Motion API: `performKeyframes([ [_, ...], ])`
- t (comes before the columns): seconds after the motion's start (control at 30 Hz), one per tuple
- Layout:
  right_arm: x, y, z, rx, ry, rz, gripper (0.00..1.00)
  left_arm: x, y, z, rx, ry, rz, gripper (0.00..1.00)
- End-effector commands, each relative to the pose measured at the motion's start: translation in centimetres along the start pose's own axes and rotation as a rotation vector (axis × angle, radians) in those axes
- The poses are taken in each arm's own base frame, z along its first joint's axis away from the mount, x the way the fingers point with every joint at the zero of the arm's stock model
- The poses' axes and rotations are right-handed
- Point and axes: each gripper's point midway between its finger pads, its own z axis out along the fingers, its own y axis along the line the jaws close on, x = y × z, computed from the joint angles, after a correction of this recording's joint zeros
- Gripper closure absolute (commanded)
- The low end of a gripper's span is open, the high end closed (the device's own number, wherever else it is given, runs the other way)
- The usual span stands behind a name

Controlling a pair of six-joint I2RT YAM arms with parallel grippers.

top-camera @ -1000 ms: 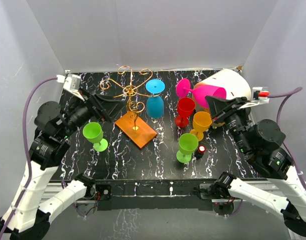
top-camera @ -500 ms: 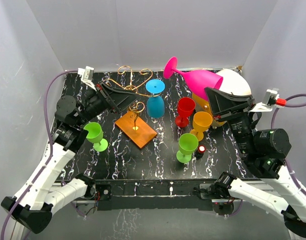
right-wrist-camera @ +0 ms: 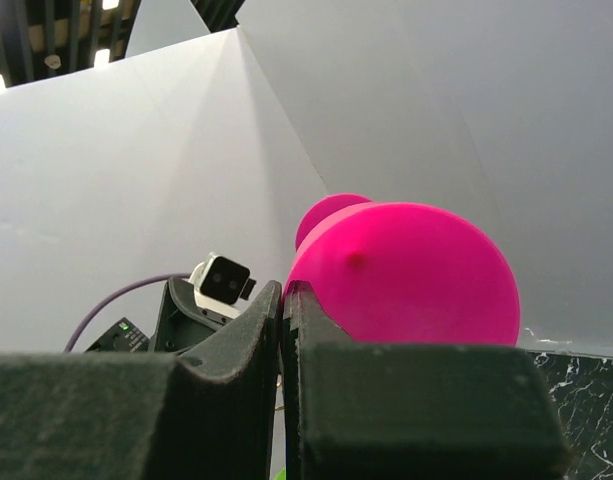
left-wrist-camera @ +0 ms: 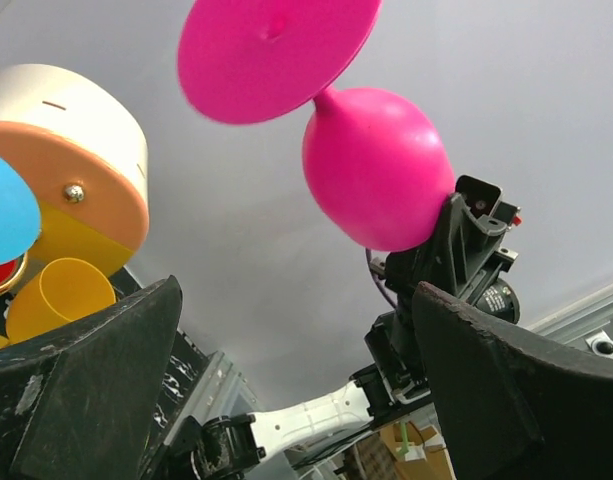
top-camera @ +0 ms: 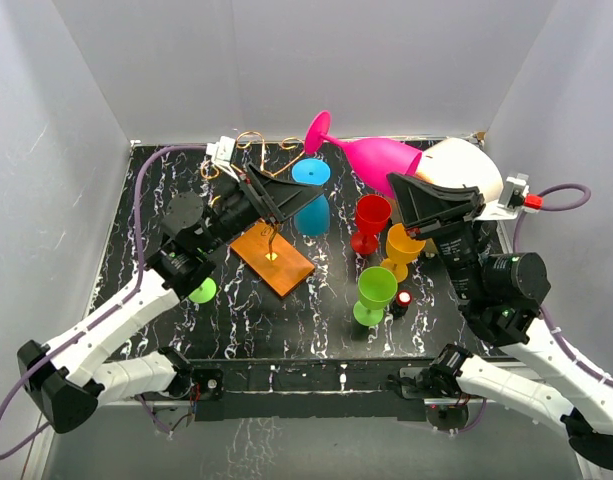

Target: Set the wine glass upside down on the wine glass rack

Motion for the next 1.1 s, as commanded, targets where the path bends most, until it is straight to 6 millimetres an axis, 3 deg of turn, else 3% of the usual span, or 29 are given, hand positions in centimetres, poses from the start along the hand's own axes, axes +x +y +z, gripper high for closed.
performKeyframes([
  [0.0,-2.8,1.1,-0.7,-0.037,-0.104,0.068,1.00,-2.1,-3.2,1.0,0.122,-0.127,0.026,0.01],
  [0.2,-2.9,1.4,-1.1,-0.053,-0.103,0.099,1.00,-2.9,-3.6,3.0,0.156,-0.180,-0.027,0.05],
  [0.33,-2.6,1.7,-1.3,-0.080,-0.102,0.142,1.00,-3.6,-1.8,4.0,0.011,-0.249,-0.077,0.10],
  [0.43,-2.7,2.0,-1.5,-0.102,-0.116,0.159,1.00,-4.4,-3.6,4.2,0.080,-0.299,-0.063,0.12],
  [0.57,-2.6,1.7,-1.3,-0.081,-0.122,0.161,1.00,-3.9,-5.6,4.4,0.139,-0.308,-0.016,0.12],
  [0.7,-2.9,1.6,-1.1,-0.076,-0.134,0.150,1.00,-3.4,-5.9,4.0,0.187,-0.326,-0.015,0.15],
  [0.87,-2.6,2.1,-0.7,-0.101,-0.121,0.140,1.00,-4.5,-6.8,4.2,0.228,-0.380,-0.033,0.19],
  [1.07,-2.2,2.6,-0.6,-0.134,-0.112,0.156,1.00,-5.4,-5.8,5.6,0.193,-0.429,-0.153,0.35],
])
